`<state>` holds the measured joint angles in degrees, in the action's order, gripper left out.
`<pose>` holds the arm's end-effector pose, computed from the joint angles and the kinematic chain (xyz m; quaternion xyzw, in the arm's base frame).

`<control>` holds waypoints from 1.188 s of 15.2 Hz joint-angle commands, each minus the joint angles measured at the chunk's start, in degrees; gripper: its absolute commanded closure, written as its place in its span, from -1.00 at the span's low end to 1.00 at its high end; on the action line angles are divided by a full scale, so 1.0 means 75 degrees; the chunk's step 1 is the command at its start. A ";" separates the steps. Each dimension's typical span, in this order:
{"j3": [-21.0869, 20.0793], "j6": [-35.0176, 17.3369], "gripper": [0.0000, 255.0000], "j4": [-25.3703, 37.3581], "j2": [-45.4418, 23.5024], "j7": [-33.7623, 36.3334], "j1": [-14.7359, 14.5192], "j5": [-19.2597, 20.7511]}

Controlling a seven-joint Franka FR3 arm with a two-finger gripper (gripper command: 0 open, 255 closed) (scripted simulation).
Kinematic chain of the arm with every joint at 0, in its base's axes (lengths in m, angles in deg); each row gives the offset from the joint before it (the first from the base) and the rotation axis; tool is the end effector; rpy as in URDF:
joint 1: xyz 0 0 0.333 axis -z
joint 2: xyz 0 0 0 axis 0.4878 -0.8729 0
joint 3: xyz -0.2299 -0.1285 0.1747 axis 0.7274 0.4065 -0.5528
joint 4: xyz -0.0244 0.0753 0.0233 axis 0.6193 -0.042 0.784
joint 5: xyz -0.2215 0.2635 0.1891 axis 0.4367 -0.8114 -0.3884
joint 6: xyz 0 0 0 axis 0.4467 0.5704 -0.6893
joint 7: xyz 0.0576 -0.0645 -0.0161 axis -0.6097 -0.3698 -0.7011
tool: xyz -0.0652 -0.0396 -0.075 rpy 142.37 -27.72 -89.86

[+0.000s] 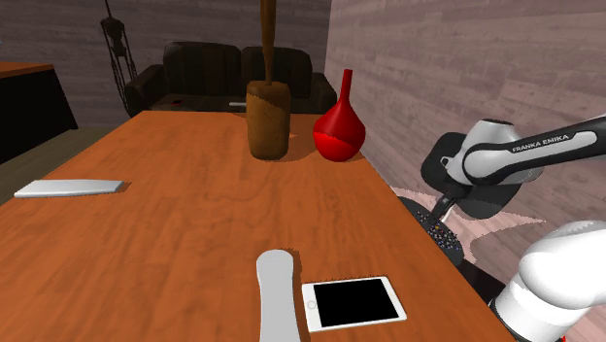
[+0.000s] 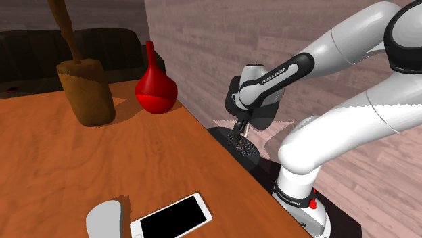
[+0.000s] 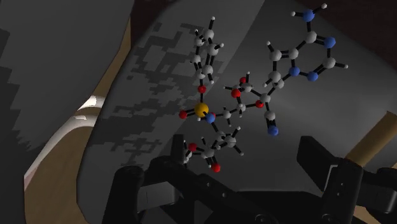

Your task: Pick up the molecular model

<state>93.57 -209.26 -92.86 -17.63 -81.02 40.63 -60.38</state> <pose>0.2619 -0.1502 0.3213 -0.9977 -0.0377 -0.0487 0.0274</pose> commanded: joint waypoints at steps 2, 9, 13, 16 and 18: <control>0.0127 -0.0612 -1.00 -0.0171 -0.0439 -0.0042 -0.0046 0.0036; 0.0116 -0.0607 1.00 -0.0174 -0.0431 -0.0029 -0.0052 0.0031; 0.0120 -0.0605 1.00 -0.0172 -0.0431 -0.0034 -0.0049 0.0033; 0.0049 -0.0266 1.00 -0.0086 -0.0176 -0.0010 -0.0017 0.0018; -0.0025 0.0068 1.00 0.0008 0.0066 0.0018 0.0002 -0.0007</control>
<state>93.63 -210.03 -93.19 -17.99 -80.96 40.57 -60.34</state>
